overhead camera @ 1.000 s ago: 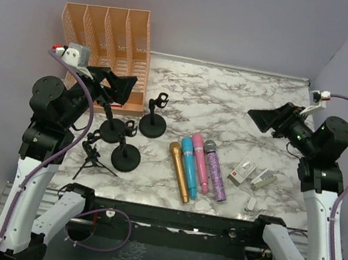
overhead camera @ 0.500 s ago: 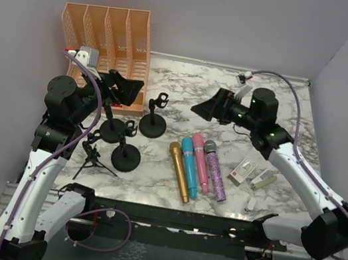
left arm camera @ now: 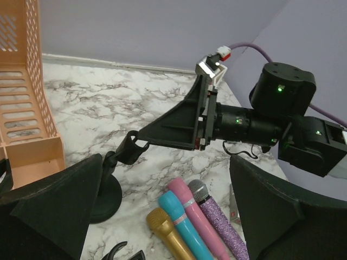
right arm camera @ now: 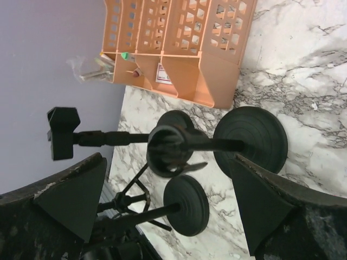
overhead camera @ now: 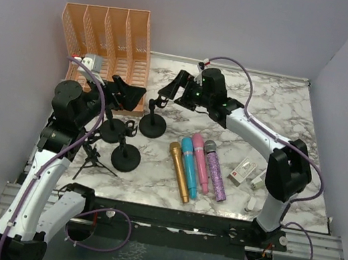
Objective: Attach the microphones to the stand
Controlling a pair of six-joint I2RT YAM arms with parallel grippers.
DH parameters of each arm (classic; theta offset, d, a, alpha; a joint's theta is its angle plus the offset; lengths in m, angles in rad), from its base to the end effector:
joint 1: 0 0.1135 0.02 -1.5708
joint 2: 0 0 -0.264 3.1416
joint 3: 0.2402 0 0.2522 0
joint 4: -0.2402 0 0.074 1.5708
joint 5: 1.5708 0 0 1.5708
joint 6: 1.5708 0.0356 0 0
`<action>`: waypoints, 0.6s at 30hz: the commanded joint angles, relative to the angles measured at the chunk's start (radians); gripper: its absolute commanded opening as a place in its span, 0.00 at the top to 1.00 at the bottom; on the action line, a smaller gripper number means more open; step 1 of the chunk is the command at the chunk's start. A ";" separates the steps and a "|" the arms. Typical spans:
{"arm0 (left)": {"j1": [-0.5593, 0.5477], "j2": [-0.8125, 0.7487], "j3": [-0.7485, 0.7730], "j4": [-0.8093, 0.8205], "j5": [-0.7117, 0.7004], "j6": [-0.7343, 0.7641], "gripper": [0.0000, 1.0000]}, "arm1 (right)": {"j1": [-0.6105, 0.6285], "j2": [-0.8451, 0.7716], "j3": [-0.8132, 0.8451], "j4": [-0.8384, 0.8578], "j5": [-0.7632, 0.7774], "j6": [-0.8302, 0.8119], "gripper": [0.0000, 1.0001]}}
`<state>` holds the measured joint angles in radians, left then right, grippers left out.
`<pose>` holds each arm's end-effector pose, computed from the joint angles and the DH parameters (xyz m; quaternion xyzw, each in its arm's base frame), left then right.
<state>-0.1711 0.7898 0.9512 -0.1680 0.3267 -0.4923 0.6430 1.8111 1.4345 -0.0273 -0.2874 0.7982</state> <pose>0.1695 -0.0409 0.3989 0.0012 0.7093 -0.3355 0.6199 0.3398 0.2672 0.2931 -0.0146 0.8296 0.4496 0.3308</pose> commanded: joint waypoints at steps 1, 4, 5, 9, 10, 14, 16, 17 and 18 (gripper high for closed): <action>0.004 -0.014 -0.020 0.027 0.016 -0.038 0.01 | 0.017 0.093 0.102 -0.079 0.029 0.071 0.03; 0.004 -0.014 -0.024 0.025 0.029 -0.042 0.01 | 0.021 0.132 0.116 -0.081 -0.010 0.089 0.08; 0.004 -0.014 -0.026 0.023 0.030 -0.042 0.01 | 0.021 0.144 0.117 -0.078 -0.029 0.094 0.10; 0.004 -0.014 -0.036 0.014 0.034 -0.039 0.01 | 0.023 0.185 0.130 -0.051 -0.122 0.131 0.17; 0.004 -0.015 -0.038 0.012 0.034 -0.040 0.01 | 0.024 0.190 0.133 -0.043 -0.142 0.148 0.19; 0.004 -0.015 -0.043 0.002 0.028 -0.039 0.01 | 0.023 0.208 0.129 0.013 -0.209 0.222 0.32; 0.004 -0.016 -0.039 -0.007 0.020 -0.037 0.01 | 0.023 0.209 0.132 0.019 -0.212 0.233 0.44; 0.004 -0.016 -0.039 -0.011 0.016 -0.036 0.01 | 0.023 0.206 0.133 0.018 -0.201 0.229 0.48; 0.004 -0.015 -0.037 -0.013 0.014 -0.034 0.01 | 0.023 0.201 0.133 0.019 -0.185 0.223 0.51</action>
<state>-0.1711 0.7872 0.9173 -0.1673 0.3332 -0.5236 0.6571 2.0029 1.5406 -0.0277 -0.4412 0.9867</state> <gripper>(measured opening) 0.987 0.555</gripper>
